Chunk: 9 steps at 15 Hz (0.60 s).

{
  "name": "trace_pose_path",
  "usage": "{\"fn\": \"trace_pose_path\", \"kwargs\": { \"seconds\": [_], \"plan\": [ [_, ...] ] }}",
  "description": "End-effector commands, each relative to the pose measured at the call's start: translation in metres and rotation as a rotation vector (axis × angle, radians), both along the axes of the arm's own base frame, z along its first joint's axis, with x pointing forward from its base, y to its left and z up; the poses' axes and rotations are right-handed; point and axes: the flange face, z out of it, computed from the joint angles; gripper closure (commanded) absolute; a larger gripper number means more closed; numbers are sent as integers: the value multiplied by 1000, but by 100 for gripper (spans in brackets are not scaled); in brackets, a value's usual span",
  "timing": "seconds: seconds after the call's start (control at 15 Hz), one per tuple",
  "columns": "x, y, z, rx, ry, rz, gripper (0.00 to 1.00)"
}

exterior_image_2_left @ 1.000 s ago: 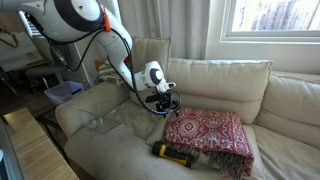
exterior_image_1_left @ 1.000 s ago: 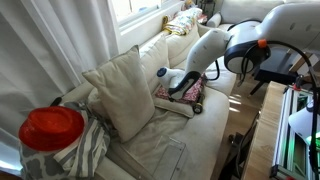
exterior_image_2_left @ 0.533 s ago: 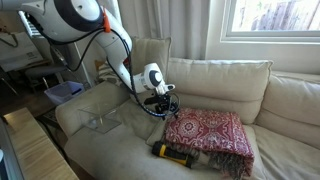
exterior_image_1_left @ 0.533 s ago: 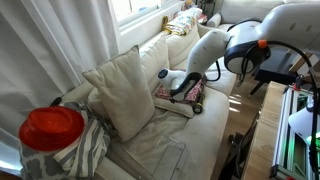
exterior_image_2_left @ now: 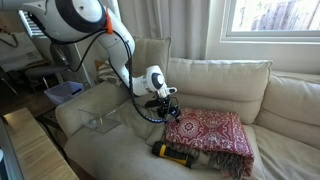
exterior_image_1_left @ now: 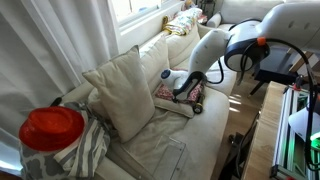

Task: Fold the maroon fleece, remove the pillow from below the fleece and put it in an upright position against the backrest of the sofa

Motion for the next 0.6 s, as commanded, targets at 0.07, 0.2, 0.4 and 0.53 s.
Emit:
{"fn": "trace_pose_path", "kwargs": {
  "seconds": [0.07,0.2,0.4,0.53],
  "plan": [
    [-10,-12,-9,-6,-9,-57,26],
    [-11,-12,-10,-1,-6,-63,42],
    [-7,-9,-6,-7,-5,-46,64],
    [-1,-9,0,-19,-15,-34,79]
  ]
}}
